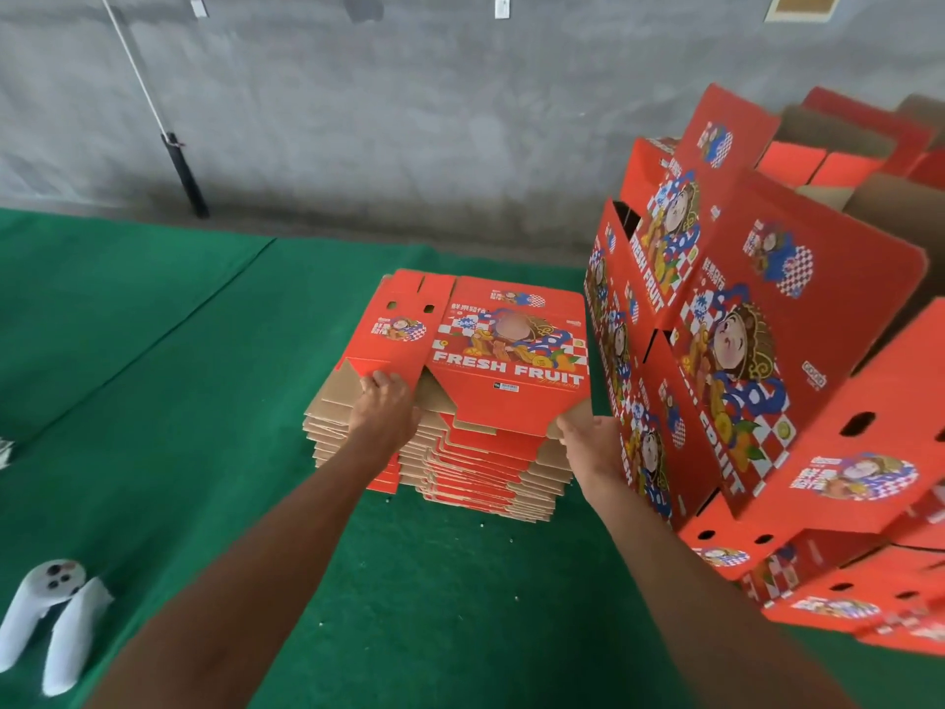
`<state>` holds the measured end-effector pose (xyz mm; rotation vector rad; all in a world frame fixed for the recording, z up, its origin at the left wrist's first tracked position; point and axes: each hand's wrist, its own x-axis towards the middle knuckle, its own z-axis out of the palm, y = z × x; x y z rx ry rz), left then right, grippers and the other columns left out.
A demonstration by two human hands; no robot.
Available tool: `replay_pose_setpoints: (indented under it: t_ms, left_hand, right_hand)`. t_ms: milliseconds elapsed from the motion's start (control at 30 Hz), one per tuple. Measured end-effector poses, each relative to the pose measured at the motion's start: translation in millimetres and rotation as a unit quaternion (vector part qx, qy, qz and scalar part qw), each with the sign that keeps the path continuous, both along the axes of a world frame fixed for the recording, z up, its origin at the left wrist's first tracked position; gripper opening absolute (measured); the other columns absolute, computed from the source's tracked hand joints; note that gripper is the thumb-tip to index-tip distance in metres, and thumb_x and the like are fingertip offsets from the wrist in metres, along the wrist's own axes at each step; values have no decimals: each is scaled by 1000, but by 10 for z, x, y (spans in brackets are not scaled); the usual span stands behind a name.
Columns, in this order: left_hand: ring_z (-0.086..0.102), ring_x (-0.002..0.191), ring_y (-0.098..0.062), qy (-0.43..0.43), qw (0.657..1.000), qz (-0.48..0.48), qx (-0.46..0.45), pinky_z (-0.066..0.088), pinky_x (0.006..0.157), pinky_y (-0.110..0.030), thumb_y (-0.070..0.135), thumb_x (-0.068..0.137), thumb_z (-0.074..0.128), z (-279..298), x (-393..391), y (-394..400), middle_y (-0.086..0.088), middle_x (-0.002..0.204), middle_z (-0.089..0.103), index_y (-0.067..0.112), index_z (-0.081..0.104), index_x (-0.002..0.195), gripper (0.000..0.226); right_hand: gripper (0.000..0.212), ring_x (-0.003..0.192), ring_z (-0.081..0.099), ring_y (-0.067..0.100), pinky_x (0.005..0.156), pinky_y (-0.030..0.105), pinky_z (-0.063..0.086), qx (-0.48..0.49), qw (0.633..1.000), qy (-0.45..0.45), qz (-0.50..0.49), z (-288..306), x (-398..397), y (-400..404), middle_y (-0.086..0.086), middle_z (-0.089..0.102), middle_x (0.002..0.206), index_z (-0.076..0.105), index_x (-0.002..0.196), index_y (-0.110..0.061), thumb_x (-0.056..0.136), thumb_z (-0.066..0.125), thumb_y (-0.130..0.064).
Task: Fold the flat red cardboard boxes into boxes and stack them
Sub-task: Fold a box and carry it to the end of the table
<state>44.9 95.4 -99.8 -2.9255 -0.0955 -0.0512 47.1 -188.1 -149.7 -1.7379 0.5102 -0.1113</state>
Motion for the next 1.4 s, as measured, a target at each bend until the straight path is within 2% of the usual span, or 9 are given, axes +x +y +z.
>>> replay_pose_setpoints:
  t_ms: [200, 367, 500, 600, 733, 800, 1000, 1133, 1400]
  left_hand:
    - [70, 78, -45, -178, 953, 1, -245, 59, 73, -51, 23, 107, 47, 421, -189, 290, -25, 90, 72, 8, 67, 109, 25]
    - [55, 56, -41, -330, 862, -13, -385, 37, 53, -38, 37, 107, 51, 1096, -490, 499, -12, 57, 53, 7, 50, 76, 43]
    - [31, 60, -16, -417, 772, -45, -478, 33, 59, -43, 38, 109, 48, 1625, -823, 473, -5, 64, 42, 5, 40, 78, 45]
    - [36, 64, -11, -464, 722, -58, -510, 37, 61, -33, 28, 108, 51, 1960, -1128, 401, 2, 70, 43, 5, 46, 86, 32]
    - [58, 80, 5, -526, 670, -51, -522, 45, 73, -14, 9, 100, 54, 2354, -1528, 365, 3, 90, 65, 8, 58, 105, 7]
    - [64, 100, -5, -518, 647, -74, -554, 48, 86, -18, 2, 93, 50, 2418, -1699, 357, -1, 110, 71, 13, 57, 117, 27]
    - [66, 93, -13, -394, 681, -53, -615, 53, 92, -43, -2, 89, 48, 2048, -1890, -6, 4, 101, 73, 19, 70, 102, 33]
    - [66, 86, -14, -338, 665, -1, -666, 53, 88, -44, 11, 85, 51, 1683, -1966, -349, 3, 94, 74, 25, 71, 88, 24]
    - [66, 94, -22, -294, 682, -9, -669, 52, 84, -36, 14, 88, 49, 1172, -2191, -1436, 5, 93, 72, 25, 70, 91, 23]
  right_hand:
    - [28, 76, 62, 15, 56, 13, 47, -6, 989, -149, -16, 369, -239, 17, -3, 61, 93, 46, 106, -21, 93, 70, -14]
    - [23, 96, 61, 1, 73, 13, 50, -67, 953, -294, 37, 951, -460, 42, -5, 64, 111, 56, 126, -22, 104, 56, -27]
    - [10, 92, 54, -5, 88, 26, 48, -154, 913, -377, 37, 1646, -624, -36, -18, 58, 97, 56, 108, -28, 109, 47, -34]
    - [22, 91, 48, 2, 94, 30, 45, -226, 903, -354, 87, 2182, -794, -161, -23, 47, 94, 59, 109, -30, 108, 42, -44]
    - [27, 73, 58, 11, 72, 38, 44, -203, 908, -306, 203, 2916, -1125, -469, 0, 63, 80, 61, 91, -12, 105, 52, -33]
    - [30, 62, 50, 5, 63, 33, 37, -229, 899, -289, 236, 3122, -1325, -640, -11, 55, 67, 55, 77, -14, 104, 57, -26]
    - [38, 58, 48, 16, 57, 35, 34, -352, 881, -152, 278, 3098, -1801, -1033, 0, 48, 62, 48, 65, -11, 100, 61, -16]
    - [31, 59, 42, 14, 56, 35, 29, -372, 876, -101, 289, 2937, -2049, -1392, 2, 47, 65, 57, 73, 0, 100, 60, -14]
    - [43, 63, 41, 20, 59, 37, 26, -376, 887, -57, 262, 2604, -2526, -2405, 4, 42, 64, 40, 63, -15, 101, 59, -18]
